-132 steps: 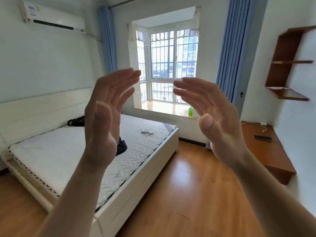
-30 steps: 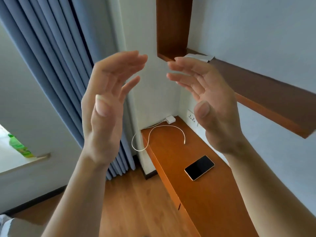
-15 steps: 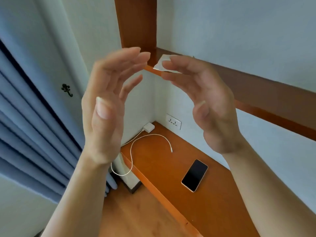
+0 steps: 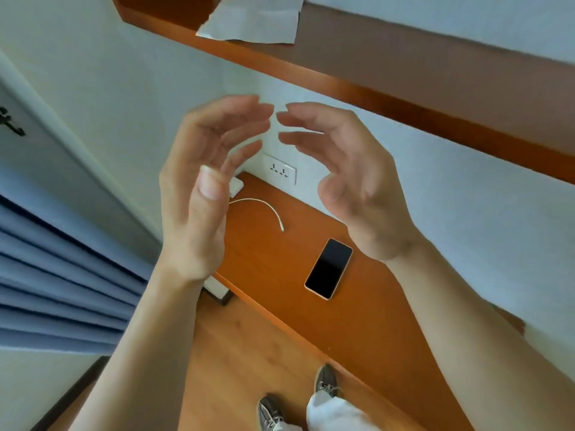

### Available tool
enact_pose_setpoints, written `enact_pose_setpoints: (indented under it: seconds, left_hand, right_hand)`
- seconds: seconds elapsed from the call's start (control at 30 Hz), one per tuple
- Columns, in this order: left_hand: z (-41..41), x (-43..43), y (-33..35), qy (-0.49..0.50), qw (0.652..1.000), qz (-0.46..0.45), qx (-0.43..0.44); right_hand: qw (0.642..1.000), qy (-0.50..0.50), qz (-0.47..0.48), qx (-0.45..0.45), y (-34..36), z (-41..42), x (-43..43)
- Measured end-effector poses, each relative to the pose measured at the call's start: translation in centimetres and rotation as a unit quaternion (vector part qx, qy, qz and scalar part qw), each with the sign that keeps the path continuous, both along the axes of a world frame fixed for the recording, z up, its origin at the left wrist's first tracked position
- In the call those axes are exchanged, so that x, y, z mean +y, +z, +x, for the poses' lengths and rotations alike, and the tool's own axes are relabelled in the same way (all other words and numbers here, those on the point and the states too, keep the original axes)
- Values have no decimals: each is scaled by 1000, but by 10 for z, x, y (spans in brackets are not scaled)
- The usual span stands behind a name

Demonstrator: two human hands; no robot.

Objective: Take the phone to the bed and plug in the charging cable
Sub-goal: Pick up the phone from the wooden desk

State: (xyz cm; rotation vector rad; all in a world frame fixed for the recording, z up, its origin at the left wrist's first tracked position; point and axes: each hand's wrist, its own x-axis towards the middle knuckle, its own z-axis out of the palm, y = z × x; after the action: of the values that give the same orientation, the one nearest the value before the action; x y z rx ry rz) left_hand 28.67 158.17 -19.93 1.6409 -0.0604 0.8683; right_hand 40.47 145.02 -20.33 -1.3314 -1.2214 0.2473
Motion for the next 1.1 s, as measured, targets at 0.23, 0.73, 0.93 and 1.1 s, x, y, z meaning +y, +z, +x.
enact_pose_setpoints:
  seconds: [0.23, 0.73, 0.93, 1.1]
  left_hand:
    - [31, -4, -65, -20, 997, -29, 75]
    - [119, -14, -246, -28, 890, -137, 435]
    - [138, -22, -278, -41, 837, -168, 519]
    - [148, -29, -298, -32, 804, -158, 573]
  right_hand:
    - [995, -75, -58, 43, -60, 21, -16]
    - [906, -252, -278, 197, -250, 92, -47]
    - [874, -278, -320, 236, -284, 93, -51]
    - [849, -301, -351, 255, -302, 90, -58]
